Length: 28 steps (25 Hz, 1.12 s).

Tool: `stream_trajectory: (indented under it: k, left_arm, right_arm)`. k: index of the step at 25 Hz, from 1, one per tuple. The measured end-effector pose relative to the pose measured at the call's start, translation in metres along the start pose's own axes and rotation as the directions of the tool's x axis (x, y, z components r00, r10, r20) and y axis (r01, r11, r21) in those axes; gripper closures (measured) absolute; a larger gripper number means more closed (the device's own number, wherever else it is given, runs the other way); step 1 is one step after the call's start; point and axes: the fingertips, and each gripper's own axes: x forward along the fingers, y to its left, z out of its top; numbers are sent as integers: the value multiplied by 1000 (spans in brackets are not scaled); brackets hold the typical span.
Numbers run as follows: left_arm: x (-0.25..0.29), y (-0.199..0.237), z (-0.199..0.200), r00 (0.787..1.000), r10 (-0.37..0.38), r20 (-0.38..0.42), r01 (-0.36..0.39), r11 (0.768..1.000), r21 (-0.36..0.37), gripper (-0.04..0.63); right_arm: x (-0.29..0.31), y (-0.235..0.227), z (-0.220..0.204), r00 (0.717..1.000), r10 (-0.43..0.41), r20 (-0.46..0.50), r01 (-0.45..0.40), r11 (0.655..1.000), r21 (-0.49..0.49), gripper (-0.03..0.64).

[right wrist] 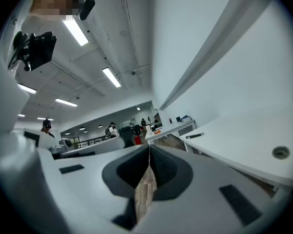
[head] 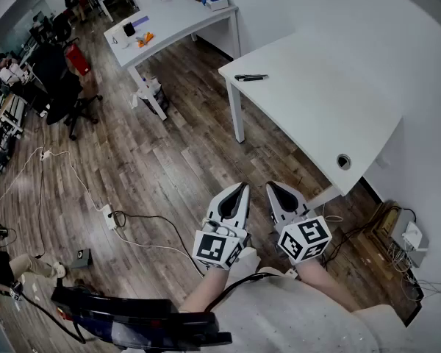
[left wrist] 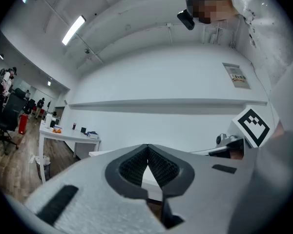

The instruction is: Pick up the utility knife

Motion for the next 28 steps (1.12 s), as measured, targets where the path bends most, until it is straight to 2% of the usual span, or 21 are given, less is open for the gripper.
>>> stream_trajectory:
  k: [11,17,24,28]
  left_arm:
    - [61,70,4,999,-40,11,40,999,-15,588]
    - [74,104,-1,999,-30,17,31,999,-39,588]
    - [80,124,0,999,-24,25,25,998,-52,588]
    - [85,132,2,999,-15,29,17,998,-59,588]
  right_arm:
    - [84,-20,24,999,-22,28,23,999,-38,609]
    - [114,-23,25,999,-38,34,40,998,-57,609]
    - [129,-34,28,997,-72,30,73,996,-46,609]
    - [139,-34,32,998,-64,28,66,996,-59,609]
